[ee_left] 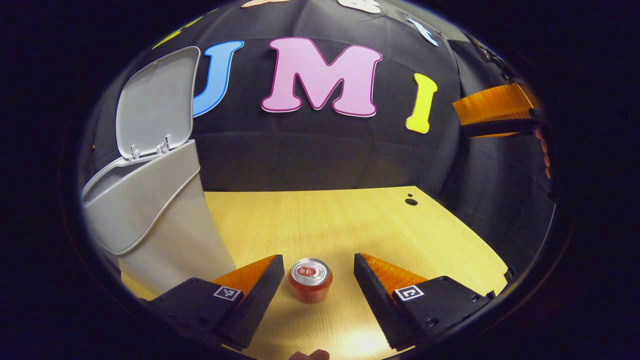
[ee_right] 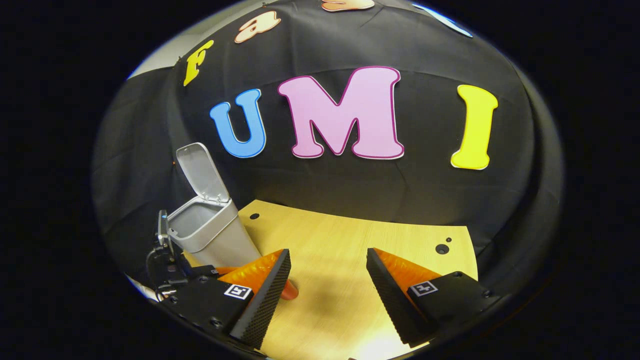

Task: Press the lid of the desktop garbage bin to open it, pick up the crumpled paper on the desktop and throw it into the bin, then pick up the pop can on the desktop and drop it into the bin, and finally close the garbage bin lid.

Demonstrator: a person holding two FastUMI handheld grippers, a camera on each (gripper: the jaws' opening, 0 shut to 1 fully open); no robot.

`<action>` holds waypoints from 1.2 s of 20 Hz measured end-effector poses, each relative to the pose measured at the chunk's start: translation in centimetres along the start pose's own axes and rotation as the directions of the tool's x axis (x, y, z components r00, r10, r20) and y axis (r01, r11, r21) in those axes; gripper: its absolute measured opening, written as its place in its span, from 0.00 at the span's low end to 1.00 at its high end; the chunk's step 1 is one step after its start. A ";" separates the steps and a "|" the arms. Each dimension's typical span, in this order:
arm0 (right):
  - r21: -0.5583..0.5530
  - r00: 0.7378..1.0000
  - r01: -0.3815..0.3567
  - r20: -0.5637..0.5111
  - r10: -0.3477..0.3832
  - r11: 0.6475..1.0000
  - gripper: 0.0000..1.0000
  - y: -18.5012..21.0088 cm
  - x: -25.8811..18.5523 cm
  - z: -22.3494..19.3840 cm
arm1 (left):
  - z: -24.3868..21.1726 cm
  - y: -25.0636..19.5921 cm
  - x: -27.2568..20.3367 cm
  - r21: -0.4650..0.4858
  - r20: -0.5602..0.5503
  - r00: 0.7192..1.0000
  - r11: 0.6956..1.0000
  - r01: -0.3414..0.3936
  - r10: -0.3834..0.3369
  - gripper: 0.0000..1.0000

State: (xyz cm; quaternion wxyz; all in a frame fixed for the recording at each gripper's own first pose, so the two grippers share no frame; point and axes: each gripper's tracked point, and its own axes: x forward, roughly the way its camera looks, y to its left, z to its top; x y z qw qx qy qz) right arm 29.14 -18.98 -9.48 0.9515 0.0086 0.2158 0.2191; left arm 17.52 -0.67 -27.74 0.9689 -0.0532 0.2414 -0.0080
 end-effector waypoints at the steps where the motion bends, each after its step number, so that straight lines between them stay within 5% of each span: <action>1: 0.003 1.000 -0.002 0.001 0.002 1.000 0.98 0.0 0.2 0.0 | -0.2 0.1 0.6 0.004 -0.005 1.000 1.000 0.004 -0.004 0.95; 11: 0.029 0.999 -0.026 -0.030 0.027 0.999 0.98 1.2 2.0 -0.9 | -5.2 2.0 5.9 0.005 -0.152 0.988 1.000 0.007 -0.006 0.95; 15: 0.039 0.999 -0.017 -0.047 0.019 0.999 0.98 1.1 2.2 -1.6 | -8.8 1.8 6.5 0.009 -0.284 0.958 0.999 0.032 -0.028 0.95; 18: 0.058 0.999 -0.011 -0.046 0.014 0.998 0.98 1.3 1.9 -1.7 | -6.7 1.2 6.0 0.065 -0.241 0.969 0.995 0.071 -0.054 0.86; 24: 0.071 1.000 0.012 -0.002 -0.011 0.997 0.98 1.4 0.3 -0.5 | 1.2 0.1 1.0 0.047 -0.096 0.988 0.991 0.125 -0.121 0.86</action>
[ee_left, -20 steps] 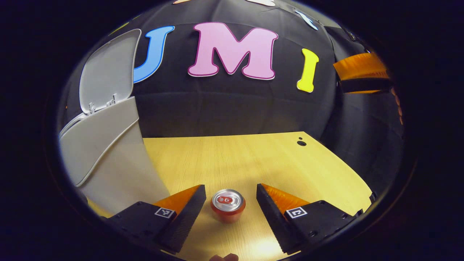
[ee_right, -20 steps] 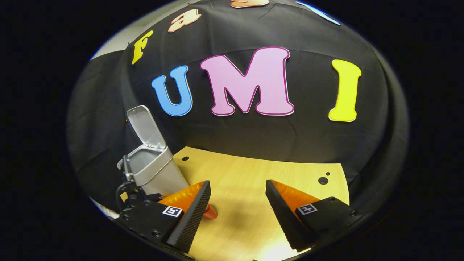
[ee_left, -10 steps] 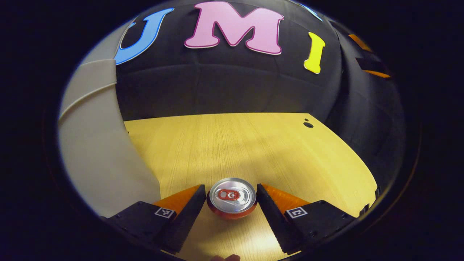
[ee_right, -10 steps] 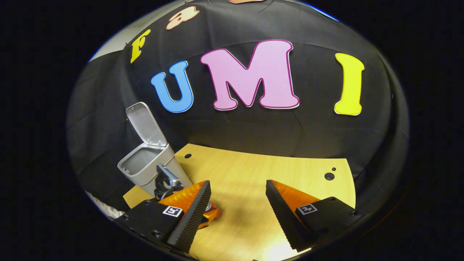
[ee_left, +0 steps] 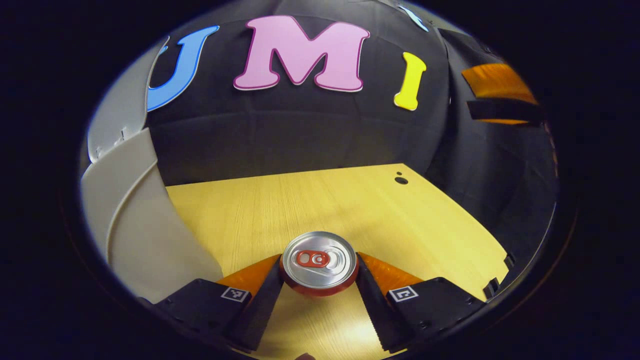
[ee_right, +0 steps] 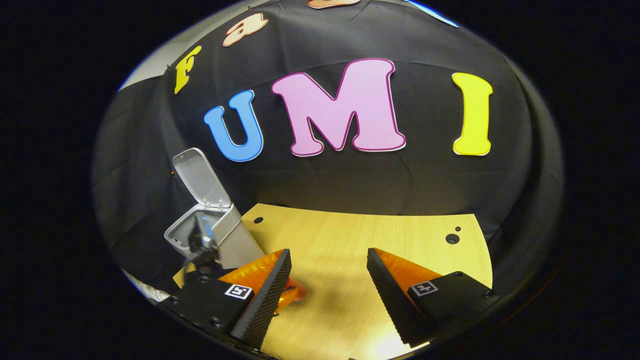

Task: Press the lid of the desktop garbage bin to open it, pick up the crumpled paper on the desktop and throw it into the bin, then pick up the pop can on the desktop and drop it into the bin, and finally close the garbage bin lid.

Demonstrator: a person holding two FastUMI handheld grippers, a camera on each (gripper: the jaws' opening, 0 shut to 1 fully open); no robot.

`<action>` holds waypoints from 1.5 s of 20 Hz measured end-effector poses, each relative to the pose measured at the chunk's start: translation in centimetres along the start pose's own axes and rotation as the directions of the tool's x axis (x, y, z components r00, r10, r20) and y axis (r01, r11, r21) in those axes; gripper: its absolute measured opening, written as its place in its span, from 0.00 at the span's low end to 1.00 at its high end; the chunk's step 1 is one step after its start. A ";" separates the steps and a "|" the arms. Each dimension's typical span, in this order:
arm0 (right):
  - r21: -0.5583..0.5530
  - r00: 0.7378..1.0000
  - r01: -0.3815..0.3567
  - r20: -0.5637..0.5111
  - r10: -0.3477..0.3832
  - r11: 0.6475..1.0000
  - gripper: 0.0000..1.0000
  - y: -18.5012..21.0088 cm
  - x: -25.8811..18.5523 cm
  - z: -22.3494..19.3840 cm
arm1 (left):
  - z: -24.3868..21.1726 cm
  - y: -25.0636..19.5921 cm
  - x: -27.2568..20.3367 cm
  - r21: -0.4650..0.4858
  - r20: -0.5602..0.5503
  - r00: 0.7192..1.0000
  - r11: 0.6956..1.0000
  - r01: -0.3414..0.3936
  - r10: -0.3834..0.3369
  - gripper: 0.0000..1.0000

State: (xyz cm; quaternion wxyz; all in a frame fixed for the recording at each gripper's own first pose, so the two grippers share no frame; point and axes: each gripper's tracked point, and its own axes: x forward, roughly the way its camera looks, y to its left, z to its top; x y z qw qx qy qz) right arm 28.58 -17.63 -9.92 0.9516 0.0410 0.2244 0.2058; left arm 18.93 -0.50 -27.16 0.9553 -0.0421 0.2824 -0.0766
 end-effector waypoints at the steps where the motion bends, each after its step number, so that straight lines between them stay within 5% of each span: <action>1: 0.001 1.000 0.005 0.009 -0.005 1.000 0.98 0.0 -0.4 0.2 | 1.6 0.2 -1.3 -0.003 0.029 1.000 1.000 0.008 -0.008 0.86; 8: 0.001 0.998 0.016 0.062 -0.016 1.000 0.98 1.8 -2.6 1.4 | 13.9 5.3 -12.3 0.069 0.254 0.966 0.995 -0.072 0.053 0.85; 12: -0.021 0.997 0.011 0.082 -0.009 1.000 0.98 3.3 -3.2 1.8 | 16.7 11.7 -16.2 0.075 0.282 0.942 0.974 -0.213 0.184 0.85; 19: -0.053 0.997 -0.004 0.076 0.008 0.999 0.98 5.8 -3.7 1.0 | 12.4 20.7 -18.9 -0.007 0.187 0.919 0.936 -0.351 0.346 0.85; 30: -0.040 0.999 -0.003 0.040 0.005 0.999 0.98 6.5 -3.9 -0.6 | 7.7 22.4 -15.6 -0.029 0.104 0.931 0.936 -0.350 0.351 0.88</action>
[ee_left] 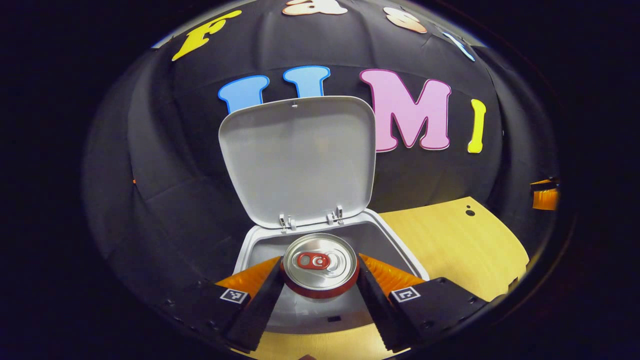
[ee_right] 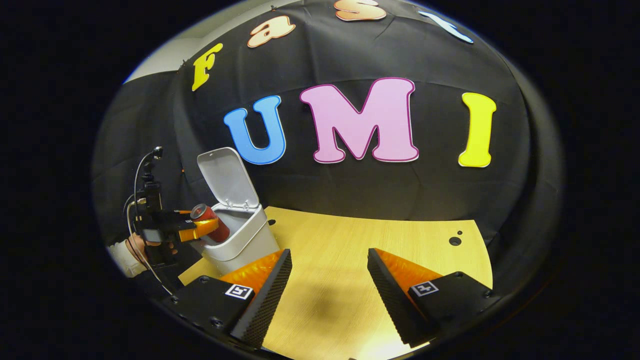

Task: Press the lid of the desktop garbage bin to open it, pick up the crumpled paper on the desktop and throw it into the bin, then pick up the pop can on the desktop and drop it into the bin, and finally close the garbage bin lid.

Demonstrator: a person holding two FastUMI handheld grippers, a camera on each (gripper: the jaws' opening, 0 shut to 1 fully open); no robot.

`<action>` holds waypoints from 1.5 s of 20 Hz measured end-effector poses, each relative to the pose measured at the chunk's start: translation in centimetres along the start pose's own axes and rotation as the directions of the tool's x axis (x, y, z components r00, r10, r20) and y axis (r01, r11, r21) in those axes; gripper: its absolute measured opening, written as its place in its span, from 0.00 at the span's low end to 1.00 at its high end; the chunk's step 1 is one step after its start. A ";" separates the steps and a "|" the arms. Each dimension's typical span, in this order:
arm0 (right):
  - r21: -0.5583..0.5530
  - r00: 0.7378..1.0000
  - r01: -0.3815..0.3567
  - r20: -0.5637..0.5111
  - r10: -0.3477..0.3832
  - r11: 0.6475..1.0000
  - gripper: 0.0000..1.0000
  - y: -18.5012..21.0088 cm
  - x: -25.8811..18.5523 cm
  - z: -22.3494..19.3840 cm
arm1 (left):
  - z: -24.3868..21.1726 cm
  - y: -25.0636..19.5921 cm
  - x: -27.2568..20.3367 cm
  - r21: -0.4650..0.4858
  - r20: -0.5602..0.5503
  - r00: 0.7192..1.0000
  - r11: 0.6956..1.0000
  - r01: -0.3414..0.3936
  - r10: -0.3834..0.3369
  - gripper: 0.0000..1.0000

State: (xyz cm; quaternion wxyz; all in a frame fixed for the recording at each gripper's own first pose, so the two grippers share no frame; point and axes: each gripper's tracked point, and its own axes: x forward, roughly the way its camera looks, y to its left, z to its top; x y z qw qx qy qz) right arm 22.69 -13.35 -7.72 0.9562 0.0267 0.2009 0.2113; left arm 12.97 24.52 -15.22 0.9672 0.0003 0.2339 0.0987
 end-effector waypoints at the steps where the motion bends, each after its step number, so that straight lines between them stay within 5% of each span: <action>1: -0.001 1.000 0.003 -0.001 -0.003 1.000 0.98 -0.2 -0.1 -0.2 | -0.1 -0.1 0.0 -0.009 0.000 1.000 1.000 0.004 -0.004 0.89; 8: 0.015 1.000 0.025 -0.006 -0.025 1.000 0.98 -1.5 -0.3 -0.6 | 6.0 0.2 -1.2 -0.035 0.139 0.990 0.999 0.013 -0.009 0.91; 22: 0.002 0.999 0.048 0.002 -0.048 0.999 0.98 -2.6 -0.7 -1.2 | 24.0 5.6 0.3 -0.078 0.401 0.913 0.996 -0.041 0.069 0.91; 30: 0.002 0.998 0.065 -0.002 -0.065 0.998 0.98 -3.2 -0.8 -1.5 | 19.6 4.9 5.2 -0.059 0.208 0.978 0.998 -0.019 0.031 0.94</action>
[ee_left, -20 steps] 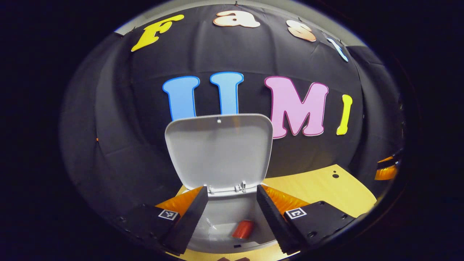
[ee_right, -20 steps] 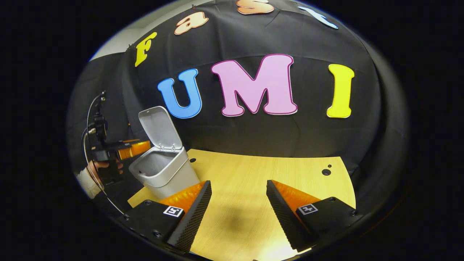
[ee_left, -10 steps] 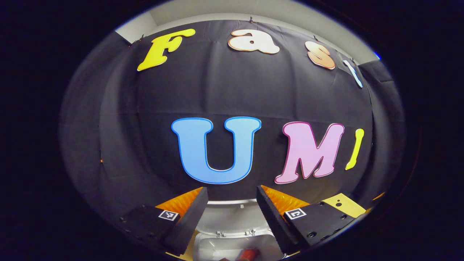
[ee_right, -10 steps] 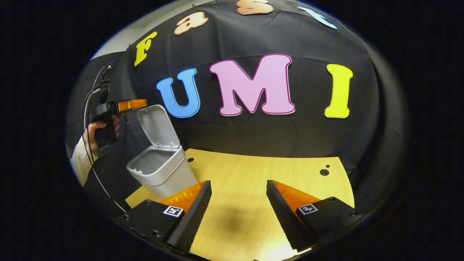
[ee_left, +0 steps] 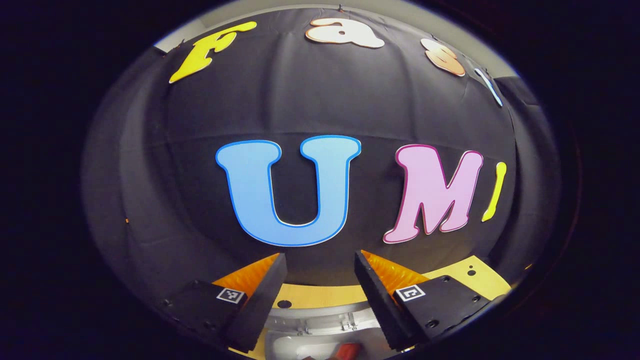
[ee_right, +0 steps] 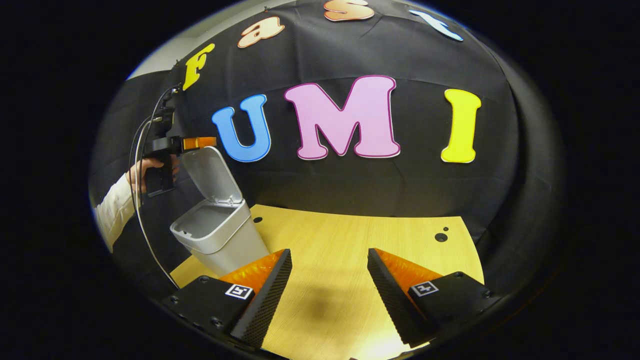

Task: Press the lid of the desktop garbage bin to open it, pick up the crumpled paper on the desktop and throw it into the bin, then pick up the pop can on the desktop and drop it into the bin, and finally close the garbage bin lid.

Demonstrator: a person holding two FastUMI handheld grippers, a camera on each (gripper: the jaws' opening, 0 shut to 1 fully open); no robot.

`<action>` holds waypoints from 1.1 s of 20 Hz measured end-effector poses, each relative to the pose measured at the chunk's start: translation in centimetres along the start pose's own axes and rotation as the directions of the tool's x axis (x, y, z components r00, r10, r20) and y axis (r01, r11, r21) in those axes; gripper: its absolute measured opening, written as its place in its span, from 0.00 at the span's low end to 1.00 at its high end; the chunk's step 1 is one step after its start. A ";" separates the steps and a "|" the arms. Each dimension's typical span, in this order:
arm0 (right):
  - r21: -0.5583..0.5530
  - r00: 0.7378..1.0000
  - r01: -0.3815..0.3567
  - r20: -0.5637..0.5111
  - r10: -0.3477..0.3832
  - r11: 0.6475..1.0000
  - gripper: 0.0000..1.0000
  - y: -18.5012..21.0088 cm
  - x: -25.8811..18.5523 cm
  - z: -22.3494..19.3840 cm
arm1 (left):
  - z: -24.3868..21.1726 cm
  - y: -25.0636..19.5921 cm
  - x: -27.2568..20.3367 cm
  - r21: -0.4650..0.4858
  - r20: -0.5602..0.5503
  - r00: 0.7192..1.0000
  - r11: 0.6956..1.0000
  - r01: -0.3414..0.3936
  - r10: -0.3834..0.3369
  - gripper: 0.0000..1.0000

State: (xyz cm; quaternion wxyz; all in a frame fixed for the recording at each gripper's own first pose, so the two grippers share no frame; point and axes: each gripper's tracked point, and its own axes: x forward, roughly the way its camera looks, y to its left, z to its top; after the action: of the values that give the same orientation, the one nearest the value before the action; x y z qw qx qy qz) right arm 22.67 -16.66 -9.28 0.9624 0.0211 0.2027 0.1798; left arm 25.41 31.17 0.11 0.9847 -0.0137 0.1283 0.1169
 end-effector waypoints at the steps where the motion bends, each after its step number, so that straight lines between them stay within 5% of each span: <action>1: -0.001 1.000 -0.003 -0.003 0.003 1.000 0.98 0.1 0.0 -0.1 | -0.9 -0.5 -0.8 -0.021 -0.021 0.999 0.999 0.029 -0.029 0.94; 6: 0.001 1.000 -0.022 -0.013 0.022 1.000 0.98 1.0 0.7 -0.6 | -4.1 -1.5 -4.0 -0.023 -0.119 0.990 0.997 0.071 -0.073 0.98; 12: 0.004 0.998 -0.061 -0.015 0.061 0.998 0.98 2.6 1.3 -0.4 | -10.2 -1.8 -7.4 0.047 -0.241 0.969 0.997 0.057 -0.044 0.96; 22: -0.015 0.996 -0.087 -0.018 0.087 0.996 0.98 3.4 1.4 -0.3 | -17.7 -3.9 -11.5 -0.001 -0.394 0.915 0.995 0.098 -0.091 0.96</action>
State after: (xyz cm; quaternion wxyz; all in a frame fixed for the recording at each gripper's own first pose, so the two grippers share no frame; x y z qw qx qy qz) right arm 22.62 -12.96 -9.71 0.9520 0.0208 0.2085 0.2231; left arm 11.05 23.79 -14.11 0.9434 -0.0341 0.3237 0.0628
